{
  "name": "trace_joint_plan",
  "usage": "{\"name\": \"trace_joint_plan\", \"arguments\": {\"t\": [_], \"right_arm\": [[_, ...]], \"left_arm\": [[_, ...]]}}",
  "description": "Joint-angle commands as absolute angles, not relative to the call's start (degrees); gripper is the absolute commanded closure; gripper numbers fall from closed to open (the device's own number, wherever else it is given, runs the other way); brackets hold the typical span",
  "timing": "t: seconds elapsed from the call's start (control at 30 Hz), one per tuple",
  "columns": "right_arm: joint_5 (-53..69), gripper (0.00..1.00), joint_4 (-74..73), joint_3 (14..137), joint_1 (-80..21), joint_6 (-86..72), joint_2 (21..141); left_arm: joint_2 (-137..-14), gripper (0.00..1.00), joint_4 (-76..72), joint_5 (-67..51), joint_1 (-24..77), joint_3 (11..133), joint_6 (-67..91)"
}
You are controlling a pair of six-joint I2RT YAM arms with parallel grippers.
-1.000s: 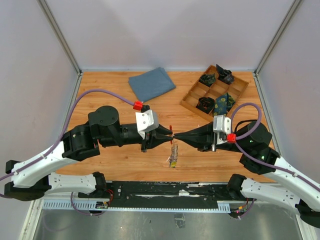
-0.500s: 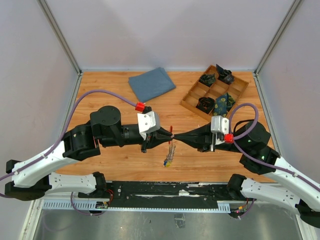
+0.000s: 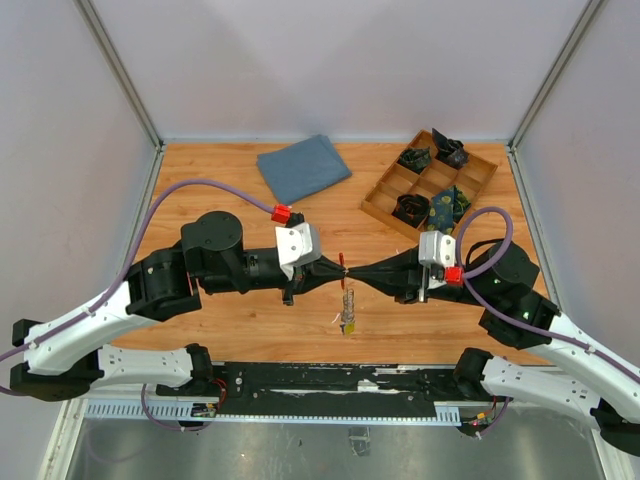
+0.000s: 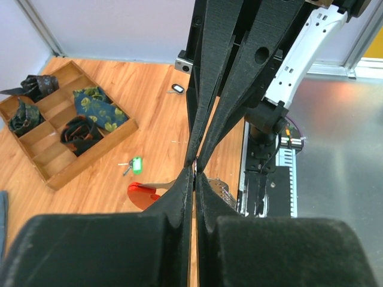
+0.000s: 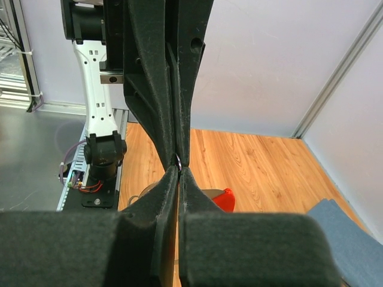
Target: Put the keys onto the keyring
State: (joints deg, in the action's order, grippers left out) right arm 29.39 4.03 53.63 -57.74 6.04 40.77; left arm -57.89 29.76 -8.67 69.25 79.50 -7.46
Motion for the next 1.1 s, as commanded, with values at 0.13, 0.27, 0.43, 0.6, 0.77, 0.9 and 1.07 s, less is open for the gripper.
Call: {"name": "trace_joint_plan", "arguments": {"t": [0.13, 0.27, 0.43, 0.6, 0.77, 0.9, 1.07], "right_arm": [[27.19, 0.85, 3.72, 55.73, -58.80, 7.11, 39.29], [21.48, 0.64, -0.63, 56.33, -58.80, 9.31, 36.93], [9.20, 0.53, -6.29, 55.98, -58.80, 10.97, 33.43], [-4.63, 0.48, -11.22, 55.96, -58.80, 10.98, 34.13], [-12.81, 0.46, -12.98, 53.97, -58.75, 11.79, 36.39], [-14.11, 0.44, -11.73, 51.84, -58.71, 11.31, 36.74], [-17.90, 0.43, -12.73, 50.85, -58.71, 11.85, 37.37]], "left_arm": [[-58.70, 0.99, 29.56, -2.14, 69.85, 80.86, -8.01], [-58.24, 1.00, 29.20, 0.79, 69.80, 79.09, -9.27], [-55.63, 1.00, 24.40, 1.79, 69.83, 74.31, -10.48], [-52.04, 0.99, 17.13, 2.16, 69.85, 68.27, -12.81], [-52.48, 0.99, 14.67, 6.26, 69.80, 67.19, -9.70], [-52.92, 0.99, 13.72, 5.30, 69.79, 66.46, -10.13], [-54.27, 0.99, 14.10, 7.70, 69.79, 64.71, -17.78]]}}
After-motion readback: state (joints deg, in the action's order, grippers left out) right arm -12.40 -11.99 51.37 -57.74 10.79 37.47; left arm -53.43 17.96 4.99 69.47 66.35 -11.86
